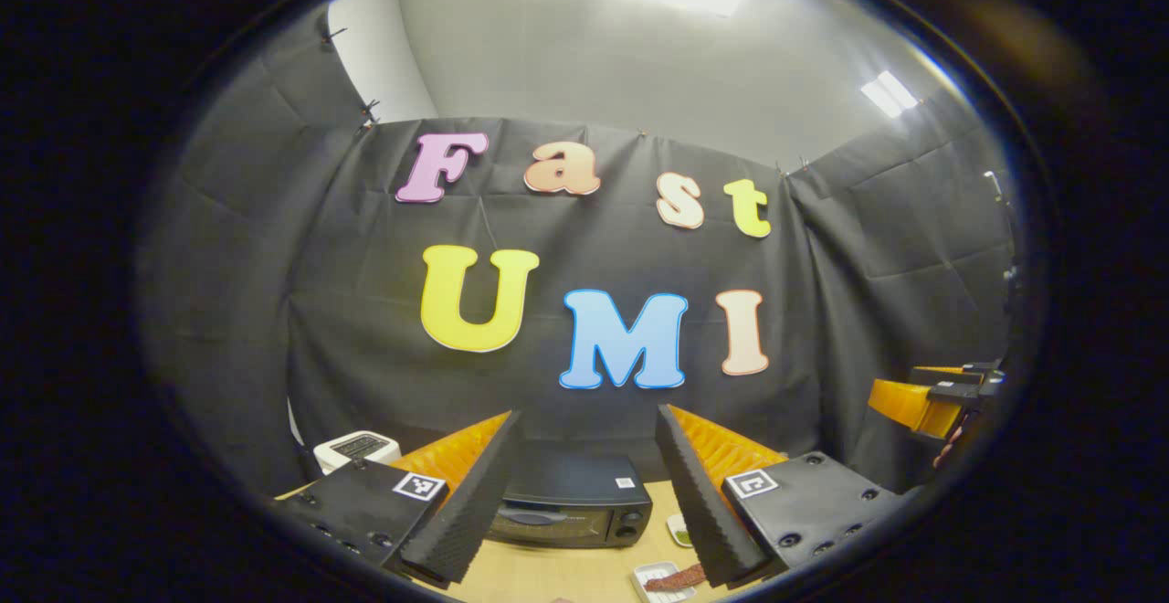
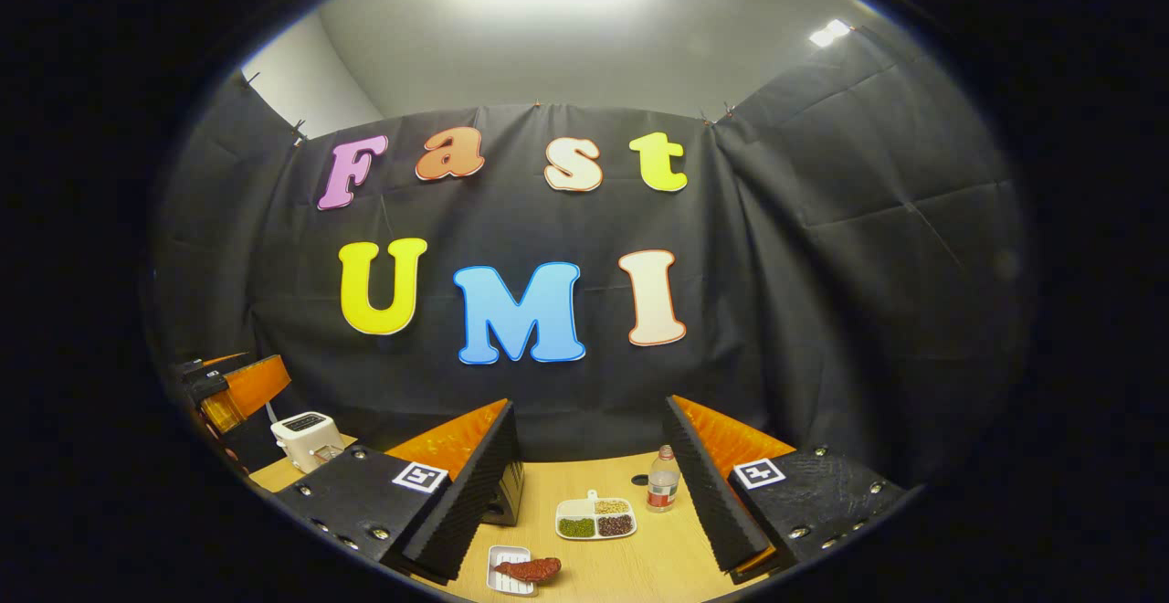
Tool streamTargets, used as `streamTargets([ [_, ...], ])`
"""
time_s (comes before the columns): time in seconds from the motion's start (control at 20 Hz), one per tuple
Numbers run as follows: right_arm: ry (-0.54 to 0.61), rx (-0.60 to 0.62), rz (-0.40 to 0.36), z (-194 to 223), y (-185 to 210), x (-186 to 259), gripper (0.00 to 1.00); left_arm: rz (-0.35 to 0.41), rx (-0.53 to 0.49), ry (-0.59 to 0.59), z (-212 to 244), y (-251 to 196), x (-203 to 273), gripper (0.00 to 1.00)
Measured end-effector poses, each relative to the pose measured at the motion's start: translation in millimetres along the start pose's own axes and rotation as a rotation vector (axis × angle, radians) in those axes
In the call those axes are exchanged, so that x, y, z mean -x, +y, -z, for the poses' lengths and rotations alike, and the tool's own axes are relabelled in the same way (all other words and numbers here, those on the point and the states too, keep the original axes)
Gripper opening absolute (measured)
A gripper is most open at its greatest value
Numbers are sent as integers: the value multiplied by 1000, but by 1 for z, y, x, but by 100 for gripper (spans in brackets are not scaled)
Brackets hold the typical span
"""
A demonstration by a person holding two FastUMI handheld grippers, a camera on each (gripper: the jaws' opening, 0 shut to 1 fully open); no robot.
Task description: Open the electric oven with the left hand, put the food in, and close the electric oven.
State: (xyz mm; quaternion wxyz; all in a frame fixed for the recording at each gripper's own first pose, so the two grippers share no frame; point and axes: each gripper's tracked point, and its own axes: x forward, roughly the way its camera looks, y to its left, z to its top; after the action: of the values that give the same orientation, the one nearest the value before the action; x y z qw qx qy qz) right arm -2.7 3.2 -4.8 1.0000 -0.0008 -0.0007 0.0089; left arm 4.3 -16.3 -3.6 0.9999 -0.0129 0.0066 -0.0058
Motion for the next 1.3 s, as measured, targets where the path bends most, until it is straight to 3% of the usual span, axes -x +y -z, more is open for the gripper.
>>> streamTargets([
  [0.3, 31, -46, -98, 17, 15, -24, 98, -60, -28, 51, 25, 5, -19, 96],
  [0.5, 71, -23, -109, 39, 20, -35, 98, -70, -26, 116, 61, 17, -33, 96],
  [0.85, 80, -30, -44, 47, 34, -49, 98, -31, -3, 294, 170, 46, -97, 96],
  [1.3, 116, 20, 51, 63, 15, -74, 98, -20, 1, 481, 283, 71, -178, 96],
])
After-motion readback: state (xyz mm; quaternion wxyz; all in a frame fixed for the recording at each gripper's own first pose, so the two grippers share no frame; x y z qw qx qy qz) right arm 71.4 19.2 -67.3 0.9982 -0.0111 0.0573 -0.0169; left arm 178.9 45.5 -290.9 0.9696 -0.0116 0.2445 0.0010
